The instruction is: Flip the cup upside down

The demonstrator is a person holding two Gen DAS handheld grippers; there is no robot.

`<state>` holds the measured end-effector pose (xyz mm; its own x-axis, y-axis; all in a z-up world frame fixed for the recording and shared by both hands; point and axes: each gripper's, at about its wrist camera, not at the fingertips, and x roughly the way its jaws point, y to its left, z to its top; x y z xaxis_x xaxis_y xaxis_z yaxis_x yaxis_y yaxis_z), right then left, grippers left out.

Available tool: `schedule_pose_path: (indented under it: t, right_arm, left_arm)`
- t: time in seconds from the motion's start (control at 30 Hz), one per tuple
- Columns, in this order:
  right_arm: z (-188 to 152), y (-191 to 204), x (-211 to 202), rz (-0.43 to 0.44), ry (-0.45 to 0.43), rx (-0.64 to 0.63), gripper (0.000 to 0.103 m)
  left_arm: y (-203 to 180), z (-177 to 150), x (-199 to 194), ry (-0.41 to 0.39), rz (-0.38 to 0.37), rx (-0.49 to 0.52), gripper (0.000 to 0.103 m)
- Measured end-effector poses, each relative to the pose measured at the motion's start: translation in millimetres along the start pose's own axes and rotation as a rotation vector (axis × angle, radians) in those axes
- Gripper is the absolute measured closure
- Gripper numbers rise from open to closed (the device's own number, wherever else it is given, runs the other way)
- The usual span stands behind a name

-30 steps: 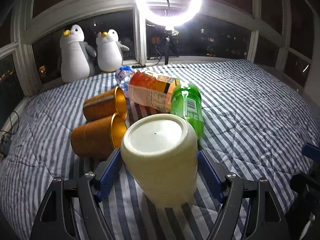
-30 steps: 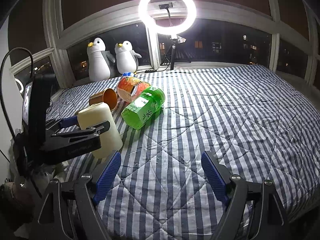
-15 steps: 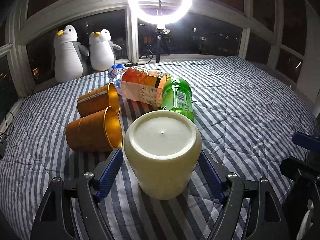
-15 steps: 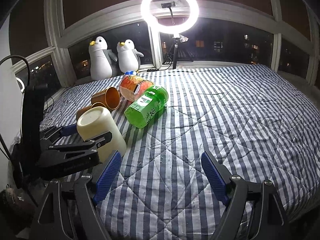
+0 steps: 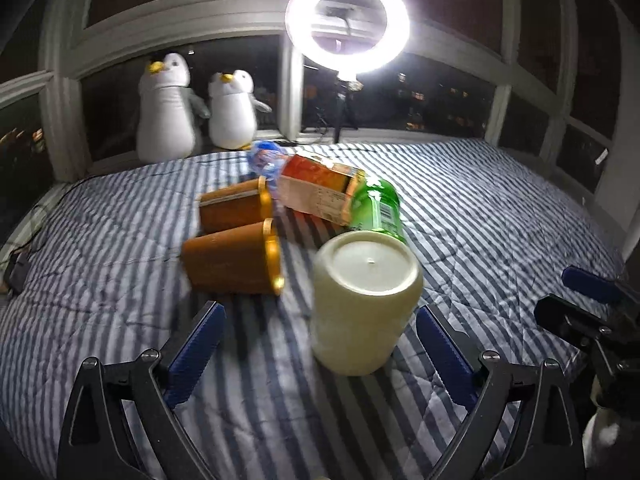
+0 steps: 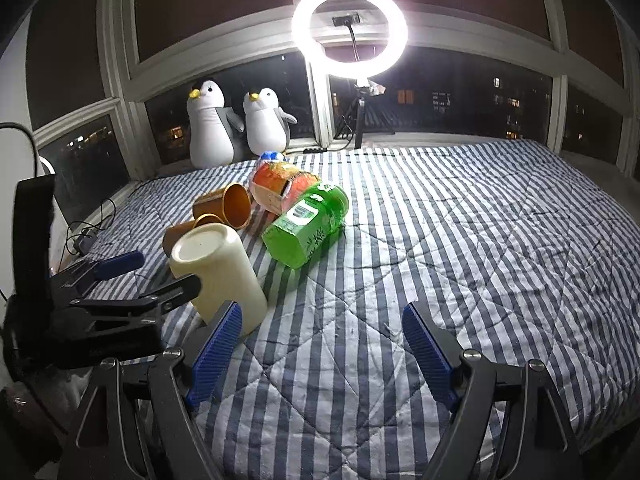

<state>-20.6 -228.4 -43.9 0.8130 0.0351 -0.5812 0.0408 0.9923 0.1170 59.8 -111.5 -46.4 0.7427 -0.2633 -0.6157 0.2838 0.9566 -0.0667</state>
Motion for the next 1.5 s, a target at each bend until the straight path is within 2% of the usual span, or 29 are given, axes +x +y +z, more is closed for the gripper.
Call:
schedule_pose_path:
  t: [0.2, 0.4, 0.5, 0.73, 1.5]
  right_arm:
    - [3.5, 14.4, -6.0, 0.014, -0.041, -0.006, 0.019]
    - [0.8, 30.3, -16.0, 0.002, -0.087, -0.022, 0.01]
    - [-2.6, 36.1, -20.2, -0.003, -0.104, -0.02, 0.008]
    - [-9.7, 46.8, -27.8, -0.035, -0.133, -0.025, 0.008]
    - [-7.1, 50.6, -36.7, -0.044, -0.159, -0.013, 0.007]
  left_arm:
    - [21.4, -4.5, -40.8, -0.061, 0.072, -0.051, 0.004]
    - [31.4, -8.8, -78.8, -0.119, 0.174, -0.037, 0.003]
    - [32.5, -10.3, -90.9, -0.133, 0.202, -0.039, 0.002]
    - [36.5, -15.9, -108.9, -0.152, 0.208, -0.06, 0.0]
    - [36.6, -15.1, -113.1, -0.159, 0.215, -0.068, 0.0]
